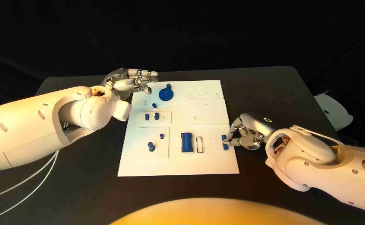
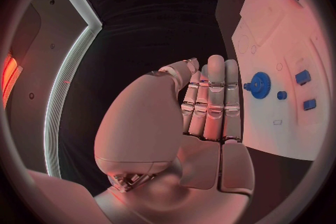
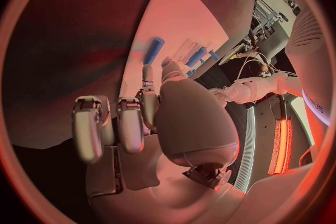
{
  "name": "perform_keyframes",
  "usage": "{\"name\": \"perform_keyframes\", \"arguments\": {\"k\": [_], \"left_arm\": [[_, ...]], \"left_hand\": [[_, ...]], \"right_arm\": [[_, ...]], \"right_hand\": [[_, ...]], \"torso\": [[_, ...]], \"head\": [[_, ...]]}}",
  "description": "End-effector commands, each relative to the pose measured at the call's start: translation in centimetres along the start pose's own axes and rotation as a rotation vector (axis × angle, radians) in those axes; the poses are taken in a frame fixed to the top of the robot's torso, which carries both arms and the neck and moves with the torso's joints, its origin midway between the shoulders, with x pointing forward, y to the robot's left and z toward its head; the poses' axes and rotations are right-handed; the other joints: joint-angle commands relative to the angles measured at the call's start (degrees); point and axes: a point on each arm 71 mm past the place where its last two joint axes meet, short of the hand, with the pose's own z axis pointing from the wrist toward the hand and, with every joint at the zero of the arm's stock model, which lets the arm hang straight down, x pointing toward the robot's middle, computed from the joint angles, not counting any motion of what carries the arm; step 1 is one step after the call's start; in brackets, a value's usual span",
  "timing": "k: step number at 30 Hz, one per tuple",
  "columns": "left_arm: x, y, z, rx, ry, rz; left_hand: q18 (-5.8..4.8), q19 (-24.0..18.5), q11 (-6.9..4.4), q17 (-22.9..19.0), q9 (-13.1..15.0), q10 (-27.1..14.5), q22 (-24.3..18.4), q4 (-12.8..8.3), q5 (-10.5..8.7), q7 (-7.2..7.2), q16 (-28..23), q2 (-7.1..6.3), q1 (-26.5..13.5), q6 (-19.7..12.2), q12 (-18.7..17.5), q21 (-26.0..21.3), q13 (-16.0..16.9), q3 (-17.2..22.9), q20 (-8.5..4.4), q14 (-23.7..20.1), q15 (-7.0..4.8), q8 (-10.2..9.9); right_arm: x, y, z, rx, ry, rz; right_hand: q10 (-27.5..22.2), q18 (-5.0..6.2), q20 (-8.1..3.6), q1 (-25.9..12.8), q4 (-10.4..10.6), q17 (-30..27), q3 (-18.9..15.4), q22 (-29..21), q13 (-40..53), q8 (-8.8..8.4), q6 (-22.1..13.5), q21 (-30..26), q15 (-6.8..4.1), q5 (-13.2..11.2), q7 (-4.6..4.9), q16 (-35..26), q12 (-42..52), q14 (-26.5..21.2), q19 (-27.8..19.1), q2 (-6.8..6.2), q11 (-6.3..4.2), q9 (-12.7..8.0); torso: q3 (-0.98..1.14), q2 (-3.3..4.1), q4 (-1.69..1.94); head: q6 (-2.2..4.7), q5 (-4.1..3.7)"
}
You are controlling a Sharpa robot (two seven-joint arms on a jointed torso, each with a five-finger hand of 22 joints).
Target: Assemble the parts on the task board
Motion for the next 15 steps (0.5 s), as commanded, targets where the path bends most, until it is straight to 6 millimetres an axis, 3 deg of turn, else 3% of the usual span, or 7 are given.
{"name": "perform_keyframes", "arguments": {"k": [1, 7, 15], "left_arm": [[0.29, -0.11, 0.00, 0.011, 0.021, -0.006], [0.34, -0.10, -0.01, 0.009, 0.025, -0.007], [0.37, -0.08, -0.03, 0.006, 0.029, -0.007]], "left_hand": [[0.75, -0.2, -0.02, -0.1, 0.0, -0.2, -0.1, 0.0, 0.02, -0.15, -0.2, 0.53, -0.2, -0.4, 0.2, -0.4, 0.1, -0.1, 0.36, -0.4, 0.10, 0.3], [0.75, -0.2, -0.03, -0.1, 0.0, -0.2, -0.1, 0.0, 0.01, -0.16, -0.2, 0.54, -0.3, -0.4, 0.3, -0.4, 0.1, -0.2, 0.37, -0.4, 0.10, 0.4], [0.75, -0.2, -0.03, -0.1, 0.0, -0.2, -0.1, 0.0, 0.01, -0.16, -0.2, 0.54, -0.3, -0.4, 0.3, -0.4, 0.1, -0.2, 0.37, -0.4, 0.10, 0.4]], "right_arm": [[0.18, -0.11, 0.18, 0.010, -0.003, -0.051], [0.76, -0.03, 0.47, 0.012, 0.009, -0.058], [1.12, -0.07, 0.86, 0.018, 0.018, -0.079]], "right_hand": [[1.6, 0.46, -0.41, -0.3, 0.0, 9.2, -0.4, 14.0, -1.8, 0.09, 0.5, 0.1, -0.46, 0.4, 0.12, 0.3, 0.2, 4.7, 4.3, 0.06, -1.22, 0.1], [1.6, 0.47, -0.46, -0.6, 0.1, 9.2, -0.6, 14.0, -1.8, 0.01, 0.6, 0.1, -0.51, 0.6, 0.10, 0.3, 0.2, 4.7, 4.3, 0.09, -1.25, 0.1], [1.6, 0.51, -0.53, -1.3, 0.1, 9.2, -1.0, 13.9, -1.7, -0.14, 0.7, -0.1, -0.54, 0.9, 0.10, 0.3, 0.2, 4.7, 4.2, 0.23, -1.26, 0.1]], "torso": [[-0.08, 0.02, -0.01], [0.04, -0.01, -0.01], [-0.02, 0.00, -0.06]], "head": [[-0.11, 0.03], [-0.44, 0.25], [-0.69, 0.16]]}}
